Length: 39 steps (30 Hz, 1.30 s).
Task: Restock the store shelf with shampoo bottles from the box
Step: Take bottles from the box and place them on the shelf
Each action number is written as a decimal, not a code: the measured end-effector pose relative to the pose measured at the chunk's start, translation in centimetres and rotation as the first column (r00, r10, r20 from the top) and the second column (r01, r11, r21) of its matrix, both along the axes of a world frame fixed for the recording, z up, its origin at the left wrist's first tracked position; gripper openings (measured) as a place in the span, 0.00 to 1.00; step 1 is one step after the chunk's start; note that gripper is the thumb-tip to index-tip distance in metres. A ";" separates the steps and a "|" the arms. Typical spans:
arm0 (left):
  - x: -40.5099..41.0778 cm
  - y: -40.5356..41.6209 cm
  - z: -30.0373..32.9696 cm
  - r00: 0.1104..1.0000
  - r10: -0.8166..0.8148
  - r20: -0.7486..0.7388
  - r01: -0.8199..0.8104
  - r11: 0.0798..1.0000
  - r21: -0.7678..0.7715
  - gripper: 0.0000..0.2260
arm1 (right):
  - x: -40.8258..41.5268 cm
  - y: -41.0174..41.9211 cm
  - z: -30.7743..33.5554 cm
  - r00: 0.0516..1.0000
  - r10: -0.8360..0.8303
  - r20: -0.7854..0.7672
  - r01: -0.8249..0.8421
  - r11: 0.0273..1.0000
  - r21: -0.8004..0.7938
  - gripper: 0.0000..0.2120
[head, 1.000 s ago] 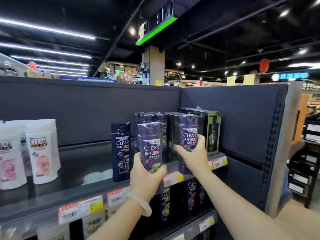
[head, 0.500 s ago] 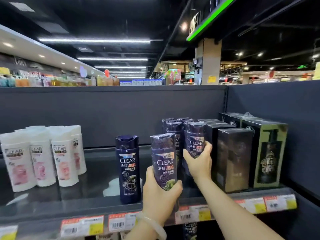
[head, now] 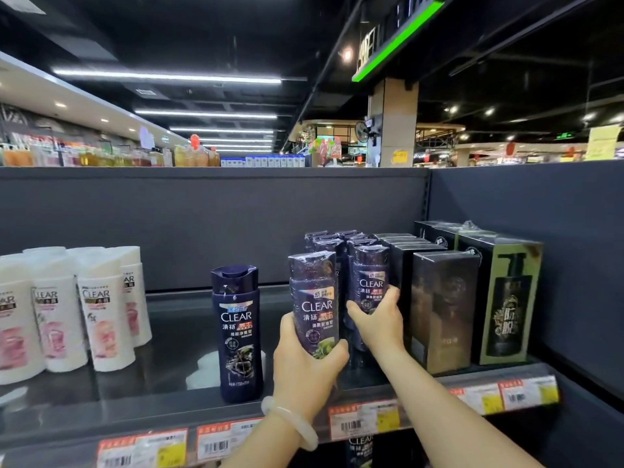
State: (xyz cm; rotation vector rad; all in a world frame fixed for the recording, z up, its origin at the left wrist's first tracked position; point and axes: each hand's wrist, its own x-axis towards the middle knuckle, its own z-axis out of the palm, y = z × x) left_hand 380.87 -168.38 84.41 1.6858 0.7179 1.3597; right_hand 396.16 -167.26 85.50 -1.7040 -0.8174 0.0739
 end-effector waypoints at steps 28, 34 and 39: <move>6.3 5.1 0.8 0.994 0.032 -0.102 -0.055 0.969 -0.240 0.21 | -0.3 -7.2 0.7 0.984 0.170 0.057 -0.136 0.914 -0.383 0.40; 6.5 4.9 1.0 0.981 0.001 -0.192 -0.052 0.964 -0.261 0.22 | -1.3 -6.9 0.2 0.980 0.145 0.132 -0.080 0.909 -0.409 0.38; 6.0 4.9 0.9 0.959 0.025 -0.284 -0.101 0.961 -0.259 0.25 | -1.1 -6.8 0.2 0.981 0.128 0.148 -0.058 0.912 -0.406 0.37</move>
